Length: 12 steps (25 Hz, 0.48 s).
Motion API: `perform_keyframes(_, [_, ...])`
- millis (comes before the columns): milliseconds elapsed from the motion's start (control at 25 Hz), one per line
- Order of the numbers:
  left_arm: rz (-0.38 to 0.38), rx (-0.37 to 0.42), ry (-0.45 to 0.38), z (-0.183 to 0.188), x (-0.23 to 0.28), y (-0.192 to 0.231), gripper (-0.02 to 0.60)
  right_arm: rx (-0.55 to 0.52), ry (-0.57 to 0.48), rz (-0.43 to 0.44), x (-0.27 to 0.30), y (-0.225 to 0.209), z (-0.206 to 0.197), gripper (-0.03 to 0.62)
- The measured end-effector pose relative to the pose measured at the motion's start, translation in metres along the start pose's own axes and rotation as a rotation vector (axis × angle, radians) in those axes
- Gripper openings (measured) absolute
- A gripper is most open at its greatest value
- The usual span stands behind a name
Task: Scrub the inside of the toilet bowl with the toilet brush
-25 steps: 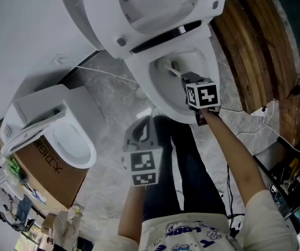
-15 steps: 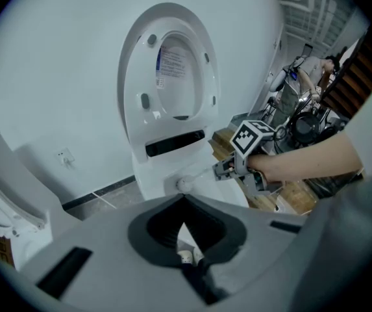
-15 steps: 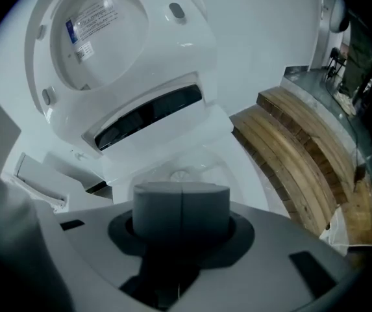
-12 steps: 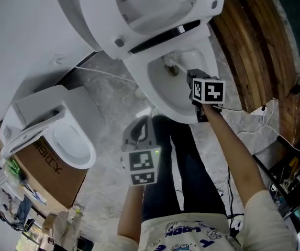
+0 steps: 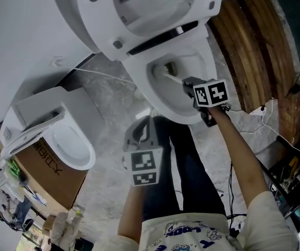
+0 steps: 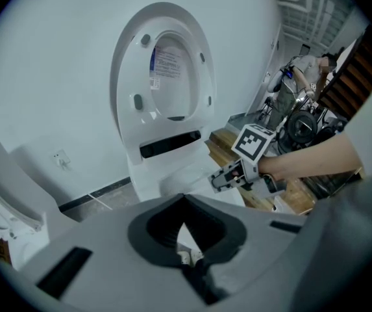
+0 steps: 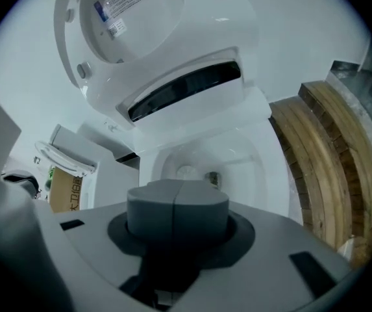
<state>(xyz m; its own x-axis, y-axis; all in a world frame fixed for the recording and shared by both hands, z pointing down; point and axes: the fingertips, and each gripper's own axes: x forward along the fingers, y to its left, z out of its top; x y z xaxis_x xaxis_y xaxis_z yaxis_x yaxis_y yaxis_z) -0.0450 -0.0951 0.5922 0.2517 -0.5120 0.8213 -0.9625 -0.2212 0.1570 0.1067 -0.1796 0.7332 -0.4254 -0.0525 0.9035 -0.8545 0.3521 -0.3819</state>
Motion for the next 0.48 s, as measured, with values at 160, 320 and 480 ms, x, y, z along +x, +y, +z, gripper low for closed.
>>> perform_keyframes(160, [0.0,-0.006,0.001,0.0,-0.001,-0.001,0.002,-0.003,0.068,0.046,-0.009,-0.007,-0.021,0.161])
perform_keyframes(320, [0.0,-0.005,-0.002,0.001,-0.001,0.001,0.002,-0.116,0.193,0.013,-0.016,-0.02,-0.045,0.161])
perform_keyframes(480, [0.007,-0.004,0.0,0.001,-0.001,0.003,0.002,-0.304,0.32,-0.075,-0.025,-0.038,-0.059,0.161])
